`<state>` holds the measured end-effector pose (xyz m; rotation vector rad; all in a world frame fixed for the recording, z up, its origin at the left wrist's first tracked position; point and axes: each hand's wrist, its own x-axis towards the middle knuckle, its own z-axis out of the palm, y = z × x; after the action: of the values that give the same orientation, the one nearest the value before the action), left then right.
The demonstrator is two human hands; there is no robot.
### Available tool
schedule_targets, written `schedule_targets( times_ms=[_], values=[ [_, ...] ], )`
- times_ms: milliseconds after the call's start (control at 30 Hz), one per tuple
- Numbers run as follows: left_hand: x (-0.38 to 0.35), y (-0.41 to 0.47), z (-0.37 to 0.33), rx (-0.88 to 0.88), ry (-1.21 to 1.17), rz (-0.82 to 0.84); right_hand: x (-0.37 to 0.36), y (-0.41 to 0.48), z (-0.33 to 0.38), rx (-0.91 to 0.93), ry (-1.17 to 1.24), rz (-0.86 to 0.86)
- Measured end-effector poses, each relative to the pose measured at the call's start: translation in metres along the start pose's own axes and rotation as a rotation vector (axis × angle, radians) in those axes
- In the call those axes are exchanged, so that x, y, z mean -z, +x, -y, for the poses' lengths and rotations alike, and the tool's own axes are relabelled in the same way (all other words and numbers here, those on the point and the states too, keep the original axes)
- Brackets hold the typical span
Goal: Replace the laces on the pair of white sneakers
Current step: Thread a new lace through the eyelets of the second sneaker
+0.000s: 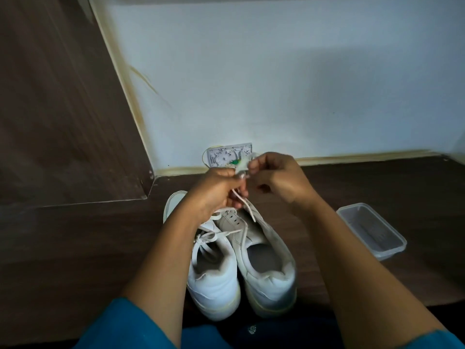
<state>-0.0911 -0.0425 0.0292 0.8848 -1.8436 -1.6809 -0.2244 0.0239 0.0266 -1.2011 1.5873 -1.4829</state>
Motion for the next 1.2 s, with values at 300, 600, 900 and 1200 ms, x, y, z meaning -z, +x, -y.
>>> schedule_targets(
  times_ms=[300, 600, 900, 1200],
  values=[
    [0.005, -0.004, -0.012, -0.073, -0.26, -0.045, -0.012, 0.005, -0.029, -0.038, -0.821, 0.14],
    [0.012, -0.003, -0.007, 0.115, 0.245, -0.173, -0.023, 0.01, -0.033, -0.051, -0.941, 0.23],
    [-0.002, -0.003, -0.011, -0.041, -0.145, -0.134, -0.006, -0.002, -0.003, -0.148, -0.446, 0.397],
    [0.014, 0.007, 0.003, 0.045, 0.784, -0.072, 0.002, 0.002, -0.001, -0.199, -0.142, 0.034]
  ],
)
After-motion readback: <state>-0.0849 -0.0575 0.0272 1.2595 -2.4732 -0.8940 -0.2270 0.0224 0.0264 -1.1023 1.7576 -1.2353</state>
